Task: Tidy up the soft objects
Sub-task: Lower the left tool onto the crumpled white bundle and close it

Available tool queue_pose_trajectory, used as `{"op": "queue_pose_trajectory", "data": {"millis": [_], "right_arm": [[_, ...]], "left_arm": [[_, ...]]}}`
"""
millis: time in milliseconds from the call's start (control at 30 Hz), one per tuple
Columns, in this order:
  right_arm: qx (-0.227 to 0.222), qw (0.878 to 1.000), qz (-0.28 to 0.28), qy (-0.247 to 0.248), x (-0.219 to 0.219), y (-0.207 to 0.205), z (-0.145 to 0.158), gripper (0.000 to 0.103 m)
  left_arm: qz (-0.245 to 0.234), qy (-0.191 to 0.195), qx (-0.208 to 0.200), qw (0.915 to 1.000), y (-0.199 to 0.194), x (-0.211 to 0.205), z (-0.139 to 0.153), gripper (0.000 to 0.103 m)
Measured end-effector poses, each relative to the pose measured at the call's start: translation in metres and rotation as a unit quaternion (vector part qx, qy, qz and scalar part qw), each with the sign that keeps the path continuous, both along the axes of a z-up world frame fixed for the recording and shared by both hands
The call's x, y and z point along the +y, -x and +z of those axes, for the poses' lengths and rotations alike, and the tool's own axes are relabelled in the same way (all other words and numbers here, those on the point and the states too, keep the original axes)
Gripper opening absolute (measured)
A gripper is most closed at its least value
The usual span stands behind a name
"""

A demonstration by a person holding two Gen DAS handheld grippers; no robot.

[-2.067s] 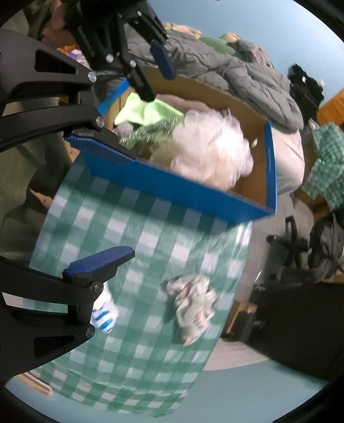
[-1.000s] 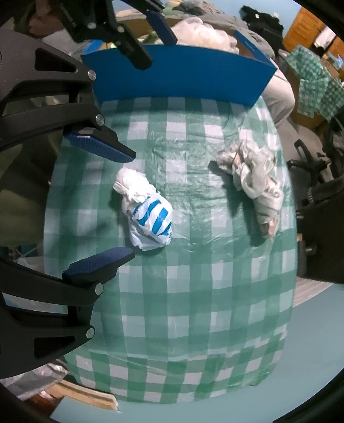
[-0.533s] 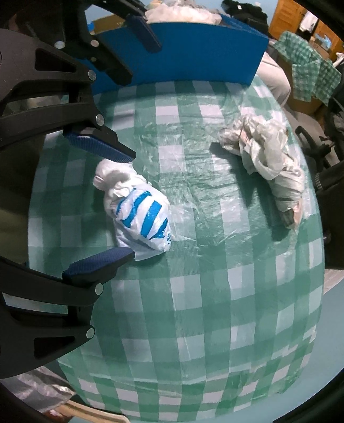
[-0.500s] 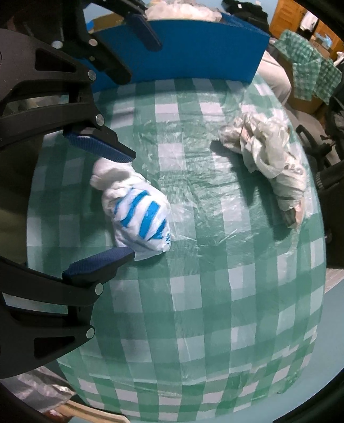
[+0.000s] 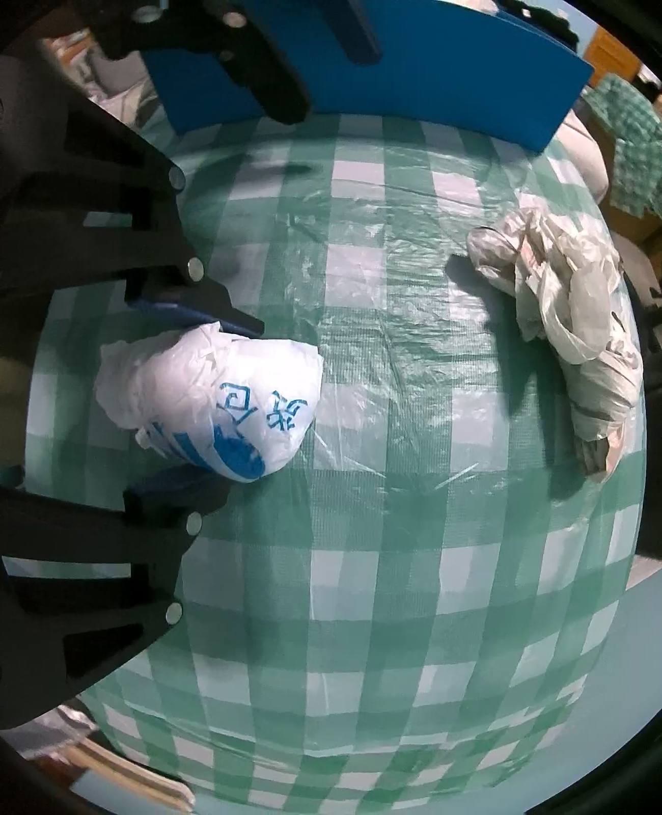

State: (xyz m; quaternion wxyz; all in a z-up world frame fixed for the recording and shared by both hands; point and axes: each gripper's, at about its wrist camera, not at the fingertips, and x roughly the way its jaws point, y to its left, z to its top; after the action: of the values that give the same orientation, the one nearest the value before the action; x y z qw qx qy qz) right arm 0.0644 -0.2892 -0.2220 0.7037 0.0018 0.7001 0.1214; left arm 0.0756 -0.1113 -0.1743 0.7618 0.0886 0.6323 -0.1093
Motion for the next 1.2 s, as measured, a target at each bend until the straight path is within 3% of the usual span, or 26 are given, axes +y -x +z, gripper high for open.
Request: {"op": "queue_pose_trajectory", "data": {"millis": [200,333,767,1200], "right_arm": [[-0.016,1.000,0.023,-0.004,-0.011,0.000,0.005,0.038],[-0.024,1.000,0.020,-0.004,-0.023,-0.007,0.010,0.038],[-0.042,0.999,-0.004,-0.014,-0.064,-0.056,0.023,0.038],[-0.058,0.998,-0.017,-0.006,-0.080,-0.068,0.034,0.038]], "left_arm": [[-0.004,0.001,-0.001,1.0000,-0.011,-0.005,0.000,0.072],[-0.009,0.001,-0.006,0.9999,-0.023,-0.011,0.002,0.078],[-0.061,0.016,-0.008,0.9980,-0.078,-0.044,0.001,0.081],[-0.115,-0.010,0.000,0.9933,-0.114,-0.075,-0.019,0.086]]}}
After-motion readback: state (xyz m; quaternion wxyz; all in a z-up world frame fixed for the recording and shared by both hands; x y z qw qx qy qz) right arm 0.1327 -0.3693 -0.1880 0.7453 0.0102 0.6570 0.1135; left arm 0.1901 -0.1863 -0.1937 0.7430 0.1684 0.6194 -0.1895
